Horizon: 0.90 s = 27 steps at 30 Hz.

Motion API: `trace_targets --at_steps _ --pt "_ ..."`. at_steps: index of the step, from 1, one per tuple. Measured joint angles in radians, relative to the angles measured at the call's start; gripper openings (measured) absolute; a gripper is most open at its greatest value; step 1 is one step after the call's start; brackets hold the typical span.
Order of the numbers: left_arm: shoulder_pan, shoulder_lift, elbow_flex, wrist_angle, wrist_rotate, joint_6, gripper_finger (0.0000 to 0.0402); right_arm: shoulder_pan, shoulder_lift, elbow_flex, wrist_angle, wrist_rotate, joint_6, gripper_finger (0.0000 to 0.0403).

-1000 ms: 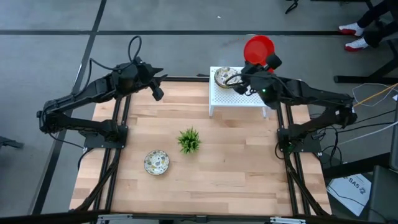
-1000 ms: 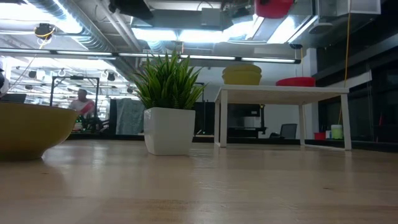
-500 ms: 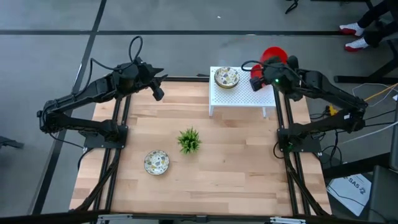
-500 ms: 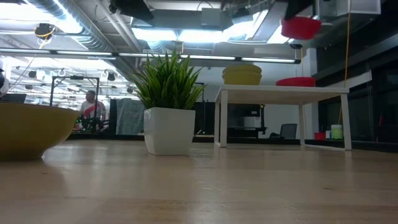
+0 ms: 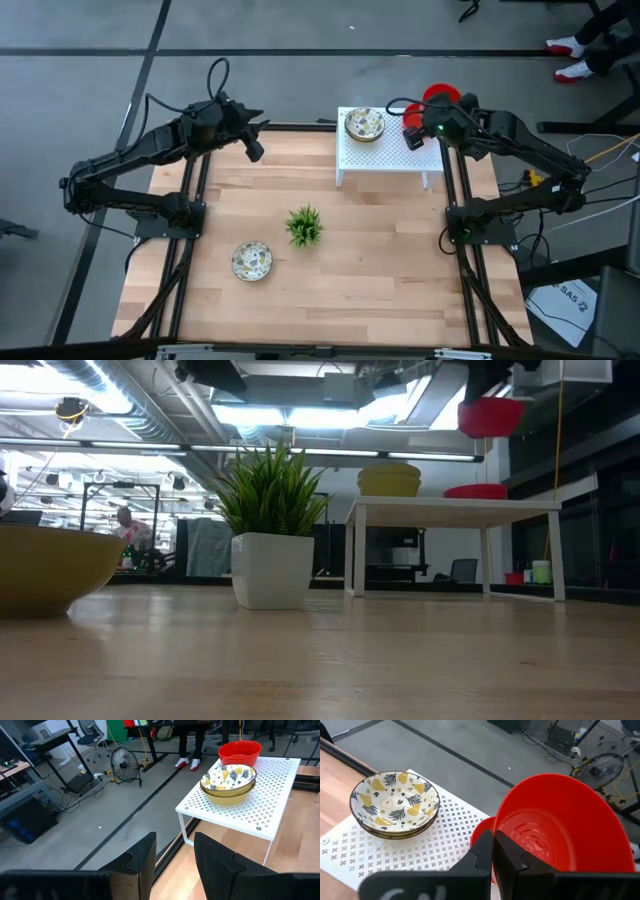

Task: Pick & Place Mini bowls
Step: Stack the red bowl on the red bowl on the shelf

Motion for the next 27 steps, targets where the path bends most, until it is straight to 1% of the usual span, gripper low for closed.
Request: trace_targets --at_steps 4,15,27 --pt "0.000 0.000 0.000 0.000 0.000 0.000 0.0127 -0.003 0.000 0.000 0.003 0.001 0.001 0.0009" --pt "0.002 0.000 0.000 0.000 -0.001 0.000 0.0127 -0.074 0.008 0.000 0.036 -0.021 0.004 0.0009" --pt "0.002 0.008 0.000 0.000 -0.001 -0.026 0.0127 -0.200 0.009 0.000 0.032 -0.110 -0.005 0.0009"
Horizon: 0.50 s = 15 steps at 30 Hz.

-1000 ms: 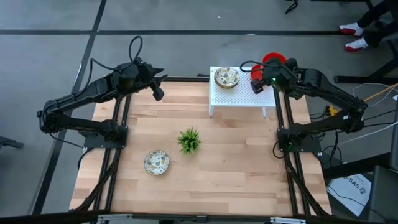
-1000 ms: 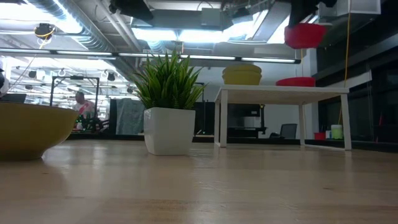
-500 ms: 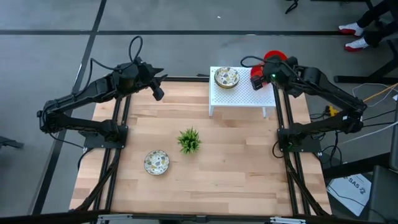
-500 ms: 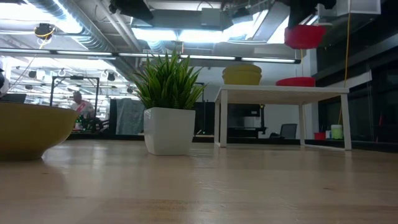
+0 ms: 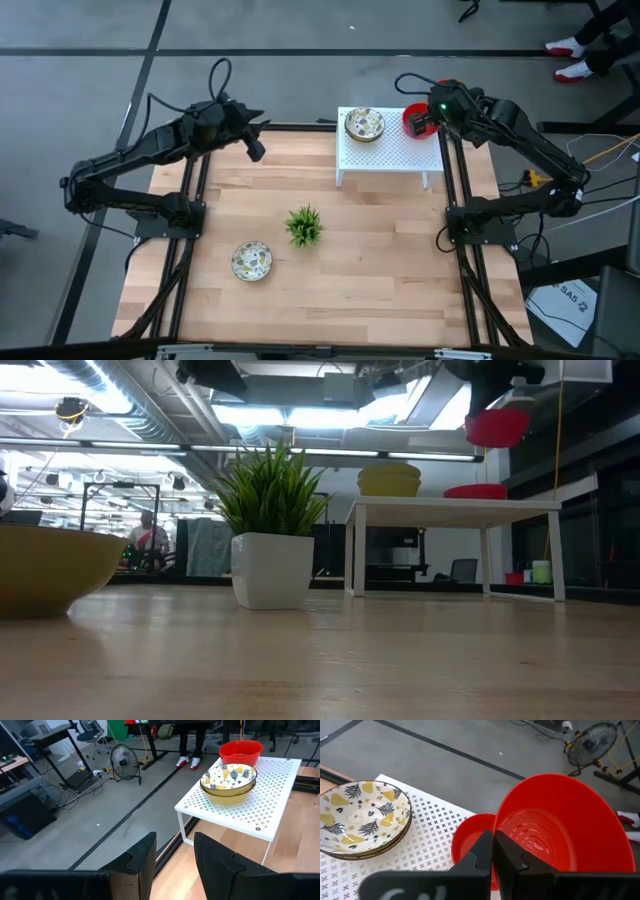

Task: Pick & Place Mini bowls
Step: Stack the red bowl on the red bowl on the shelf

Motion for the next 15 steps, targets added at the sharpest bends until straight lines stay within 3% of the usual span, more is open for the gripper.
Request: trace_targets --at_steps 15 --pt "0.000 0.076 0.000 -0.002 0.002 0.012 0.0127 -0.055 0.002 0.000 -0.002 -0.029 -0.003 0.0009"
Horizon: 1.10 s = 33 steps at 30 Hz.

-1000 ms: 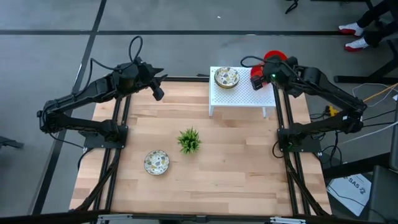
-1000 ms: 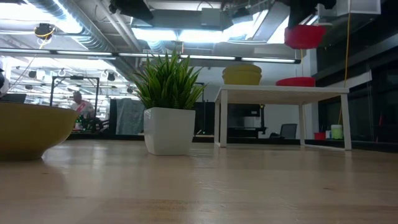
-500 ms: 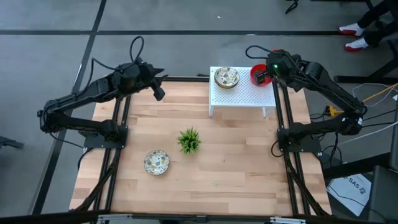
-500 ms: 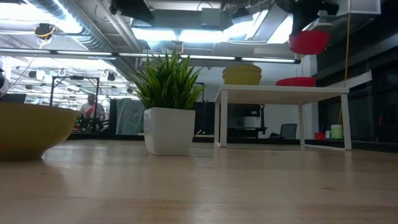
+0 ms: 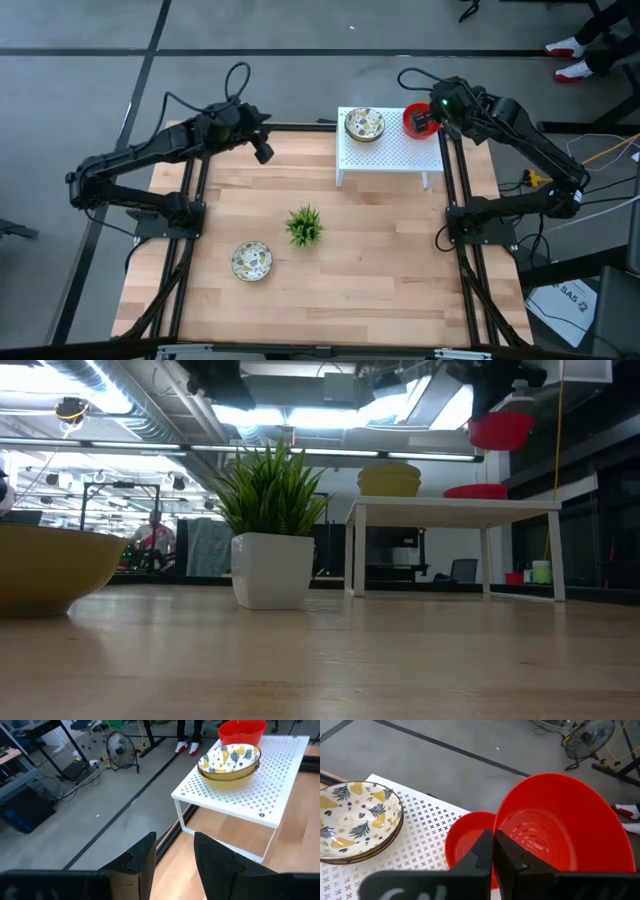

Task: Pick & Place Mini bowls
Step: Stack the red bowl on the red bowl on the shelf

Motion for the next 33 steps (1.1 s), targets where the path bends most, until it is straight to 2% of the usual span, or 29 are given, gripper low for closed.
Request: trace_targets --at_steps 5,16,21,33 --pt "0.000 0.011 0.000 0.000 0.001 0.050 0.0127 0.000 0.019 0.000 0.000 0.001 0.007 0.0009" --pt "0.000 0.011 0.000 -0.010 0.002 0.057 0.0127 -0.005 0.108 0.000 0.017 -0.001 0.003 0.0009" --pt "0.000 0.011 0.000 -0.036 0.002 0.057 0.0127 -0.027 0.144 0.000 0.020 -0.054 -0.005 0.0009" --pt "0.000 0.011 0.000 -0.047 0.002 0.056 0.0127 -0.074 0.197 0.000 0.060 -0.108 -0.044 0.0009"
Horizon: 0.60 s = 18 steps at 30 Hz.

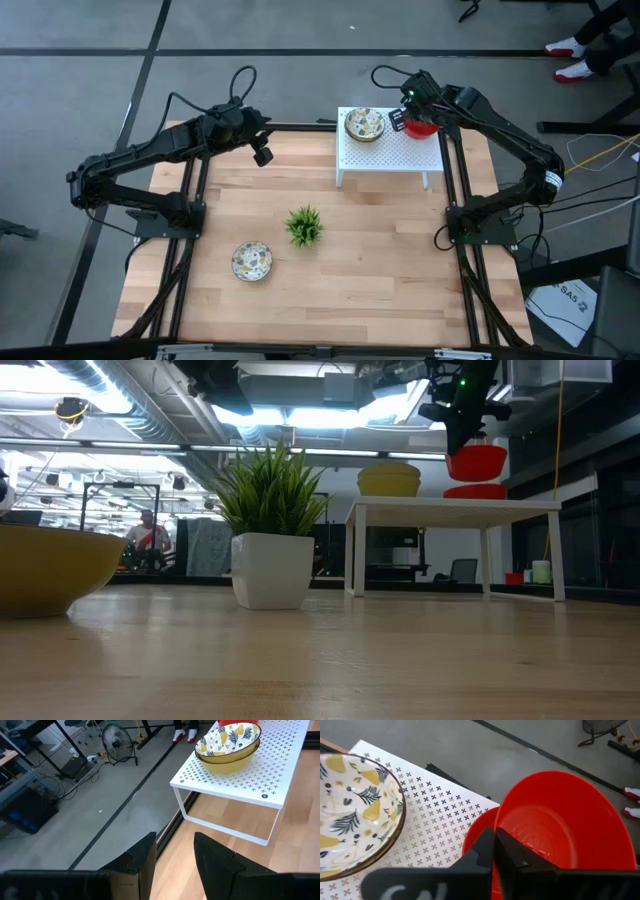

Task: Pick & Place Mini bowls
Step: Stack the red bowl on the red bowl on the shelf

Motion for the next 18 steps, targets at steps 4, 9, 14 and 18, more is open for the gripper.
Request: trace_targets --at_steps 4,9,14,18 --pt "0.000 0.000 0.000 0.000 0.000 0.000 0.0127 -0.005 0.016 -0.004 -0.001 -0.021 0.005 0.0009" --pt "0.000 0.000 0.000 -0.002 0.000 0.000 0.0127 -0.005 0.020 -0.073 0.016 -0.024 0.027 0.0009" --pt "0.000 0.000 0.000 -0.004 0.000 0.000 0.0127 -0.005 0.021 -0.130 0.052 -0.024 0.027 0.0009" --pt "0.000 0.000 0.000 -0.004 0.000 0.000 0.0127 -0.005 0.021 -0.133 0.090 -0.024 0.022 0.0009"
